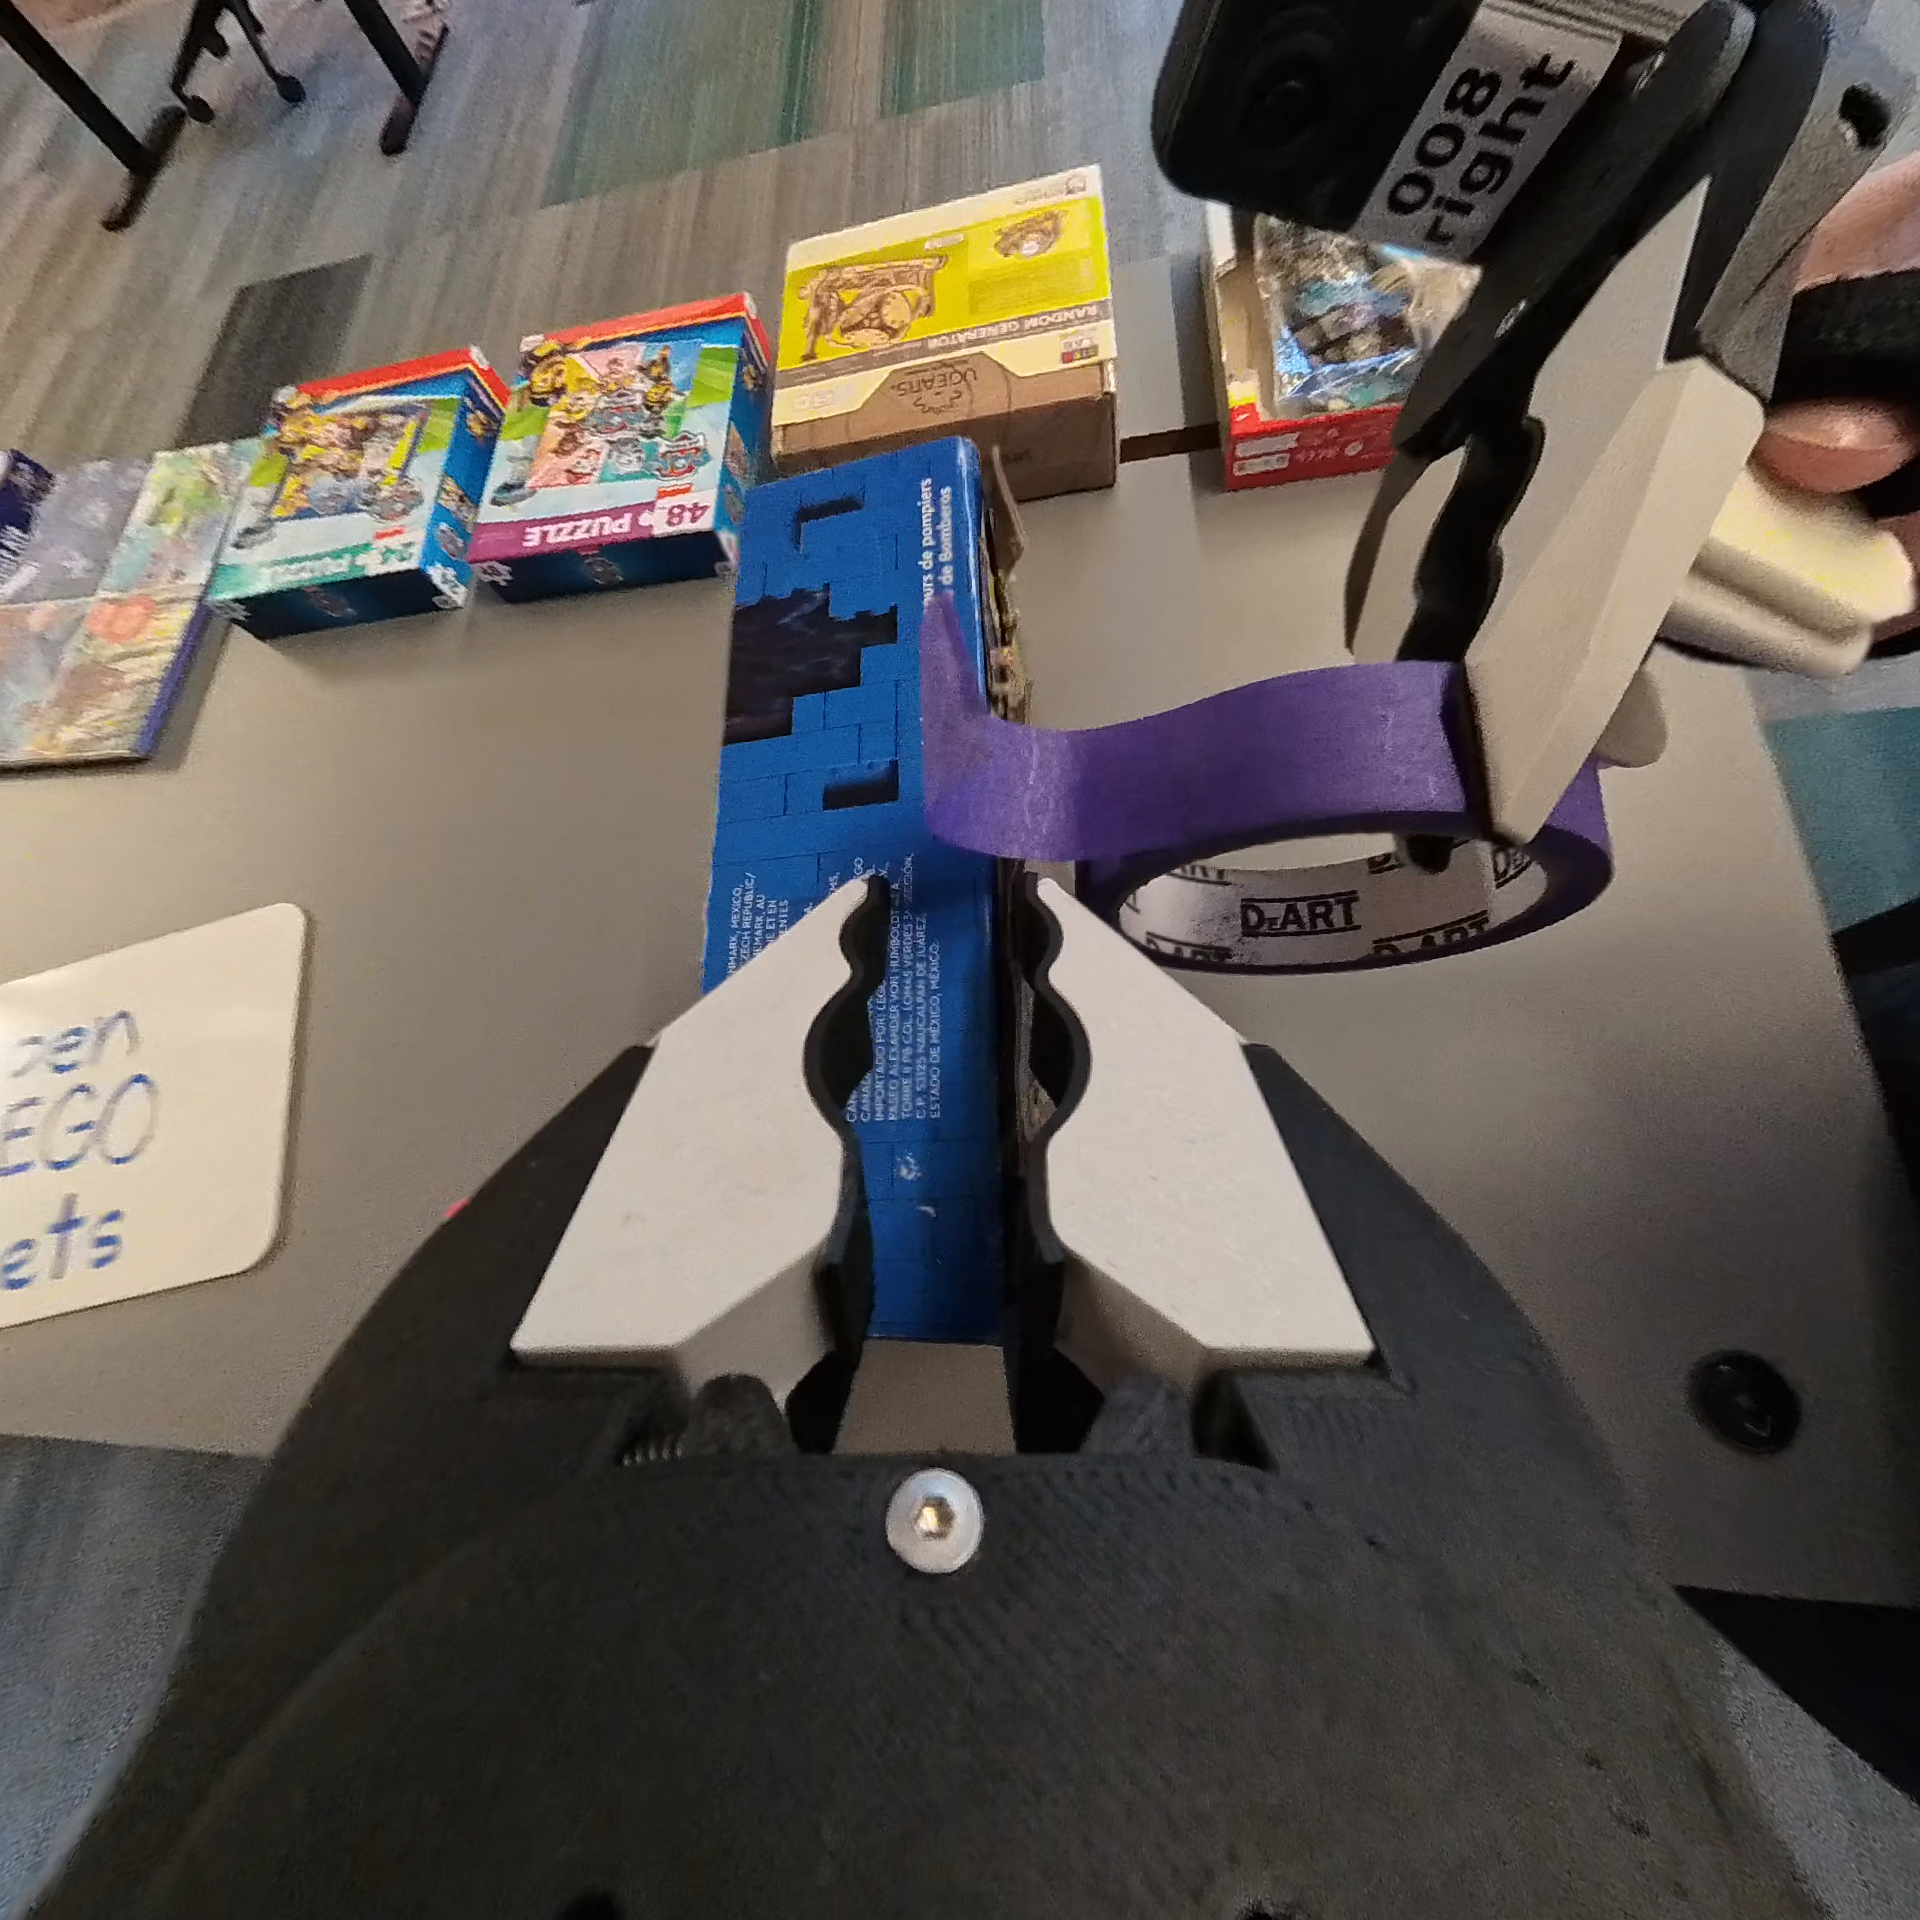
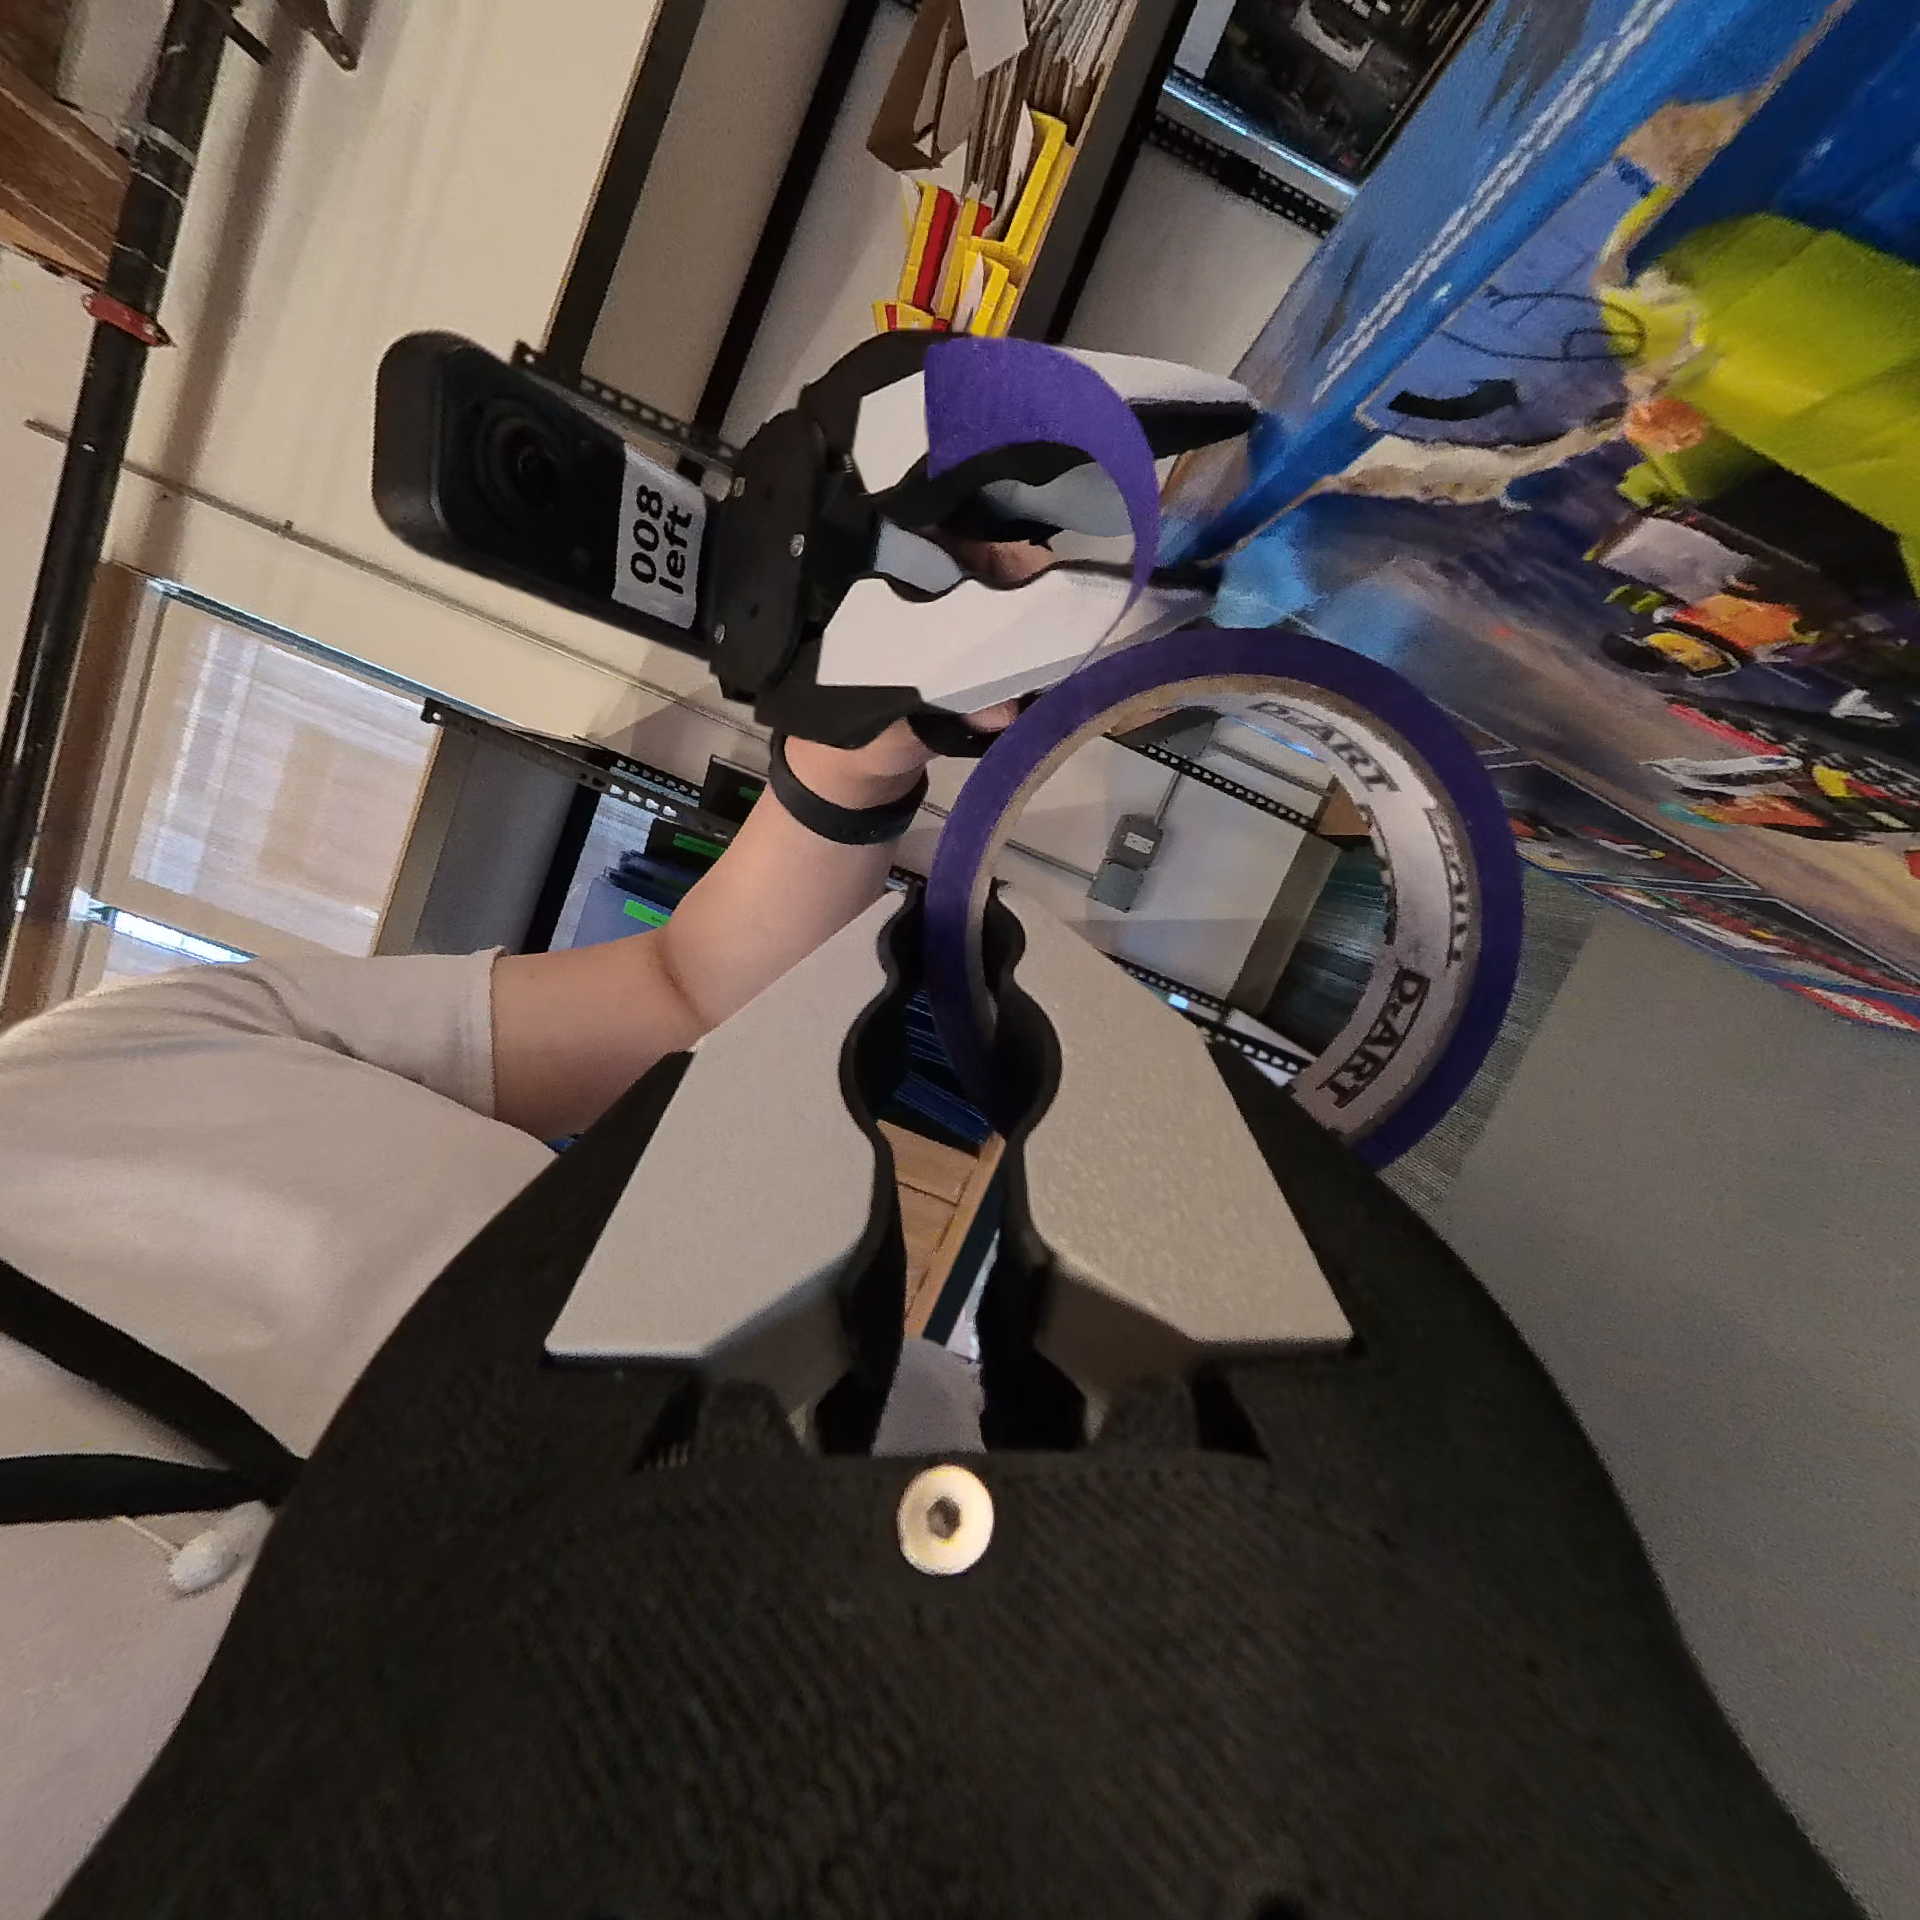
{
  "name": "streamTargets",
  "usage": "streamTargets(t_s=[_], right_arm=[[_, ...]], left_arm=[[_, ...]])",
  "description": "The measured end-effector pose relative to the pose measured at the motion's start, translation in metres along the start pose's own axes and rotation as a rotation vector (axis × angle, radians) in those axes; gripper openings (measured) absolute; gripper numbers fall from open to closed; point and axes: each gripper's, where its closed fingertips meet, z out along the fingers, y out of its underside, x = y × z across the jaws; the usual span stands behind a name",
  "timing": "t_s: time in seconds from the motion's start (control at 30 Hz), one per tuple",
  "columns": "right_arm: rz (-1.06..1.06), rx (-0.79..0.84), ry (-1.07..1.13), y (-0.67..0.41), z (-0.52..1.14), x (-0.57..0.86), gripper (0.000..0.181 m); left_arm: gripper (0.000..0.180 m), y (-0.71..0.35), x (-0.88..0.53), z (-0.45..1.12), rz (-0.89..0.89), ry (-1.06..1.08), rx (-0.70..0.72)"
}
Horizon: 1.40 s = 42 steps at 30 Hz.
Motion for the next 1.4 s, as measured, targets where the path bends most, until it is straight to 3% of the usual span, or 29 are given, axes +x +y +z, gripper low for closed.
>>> streamTargets(t_s=[0.17, 0.27, 0.4, 0.5, 0.6, 0.7, 1.07, 1.4], right_arm=[[0.035, 0.014, -0.015, -0.004, -0.003, -0.004, 0.007], [0.041, 0.016, 0.007, -0.002, -0.006, -0.01, 0.007], [0.004, 0.001, 0.073, 0.001, -0.009, -0.021, 0.007], [-0.022, -0.016, 0.096, 0.001, -0.009, -0.025, 0.008], [-0.033, -0.025, 0.115, -0.001, -0.011, -0.024, 0.007], [-0.022, -0.018, 0.107, -0.002, -0.013, -0.026, 0.008], [0.086, -0.04, 0.127, -0.005, -0.009, -0.033, 0.008], [0.198, -0.043, 0.136, -0.008, -0.008, -0.018, 0.007]], left_arm=[[0.015, -0.008, -0.002, -0.008, -0.146, 0.112, 0.033], [0.026, -0.026, -0.001, -0.026, -0.219, 0.175, 0.089], [0.041, -0.056, 0.001, -0.045, -0.155, 0.11, 0.127], [0.038, -0.061, 0.005, -0.038, -0.066, 0.061, 0.06], [0.019, -0.056, -0.003, -0.027, -0.028, 0.003, -0.016], [0.0, -0.06, -0.002, -0.026, -0.039, 0.044, 0.011], [0.0, -0.045, -0.024, -0.016, -0.33, 0.315, -0.14], [0.0, -0.016, -0.023, 0.008, -0.195, 0.19, -0.304]])
